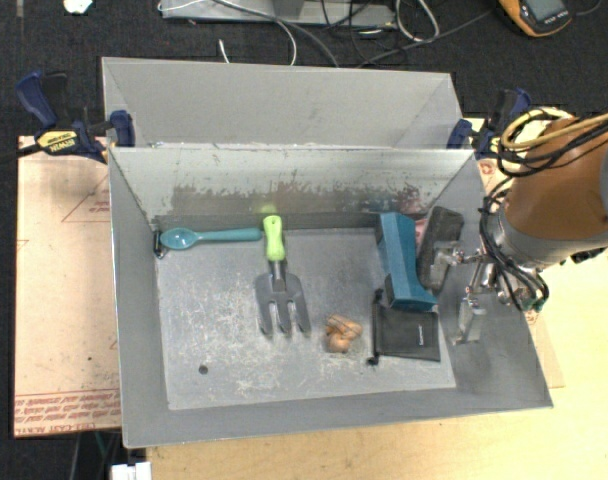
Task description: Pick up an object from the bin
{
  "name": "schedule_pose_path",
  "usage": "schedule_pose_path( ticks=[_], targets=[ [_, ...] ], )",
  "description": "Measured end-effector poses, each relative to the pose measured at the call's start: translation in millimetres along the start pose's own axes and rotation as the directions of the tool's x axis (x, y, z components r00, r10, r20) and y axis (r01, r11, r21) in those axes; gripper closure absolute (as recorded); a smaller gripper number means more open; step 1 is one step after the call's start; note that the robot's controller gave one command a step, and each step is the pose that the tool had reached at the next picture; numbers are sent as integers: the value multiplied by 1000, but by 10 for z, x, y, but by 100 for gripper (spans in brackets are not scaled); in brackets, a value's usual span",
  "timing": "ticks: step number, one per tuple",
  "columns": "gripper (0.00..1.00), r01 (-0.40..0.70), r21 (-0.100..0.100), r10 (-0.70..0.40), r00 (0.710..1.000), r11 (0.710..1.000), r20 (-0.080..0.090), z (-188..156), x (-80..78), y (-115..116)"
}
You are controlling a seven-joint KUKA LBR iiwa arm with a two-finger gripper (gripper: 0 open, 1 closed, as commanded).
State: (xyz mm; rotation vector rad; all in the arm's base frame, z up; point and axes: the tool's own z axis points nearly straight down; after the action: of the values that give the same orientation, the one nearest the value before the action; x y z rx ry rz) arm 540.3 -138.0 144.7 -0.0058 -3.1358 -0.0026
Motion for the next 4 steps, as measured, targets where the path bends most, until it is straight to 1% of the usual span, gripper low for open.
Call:
schedule_pose_path(
  ticks=[1,2,3,4],
  targets=[
    [0,4,1,-4,1000,1000,7,-47,-16,8],
    [0,391,6,-391,920,921,12,548,92,275],
    [0,662,5,-662,750,750,5,452,151,329],
    [0,843,4,-843,537,538,7,453,253,165]
  ],
)
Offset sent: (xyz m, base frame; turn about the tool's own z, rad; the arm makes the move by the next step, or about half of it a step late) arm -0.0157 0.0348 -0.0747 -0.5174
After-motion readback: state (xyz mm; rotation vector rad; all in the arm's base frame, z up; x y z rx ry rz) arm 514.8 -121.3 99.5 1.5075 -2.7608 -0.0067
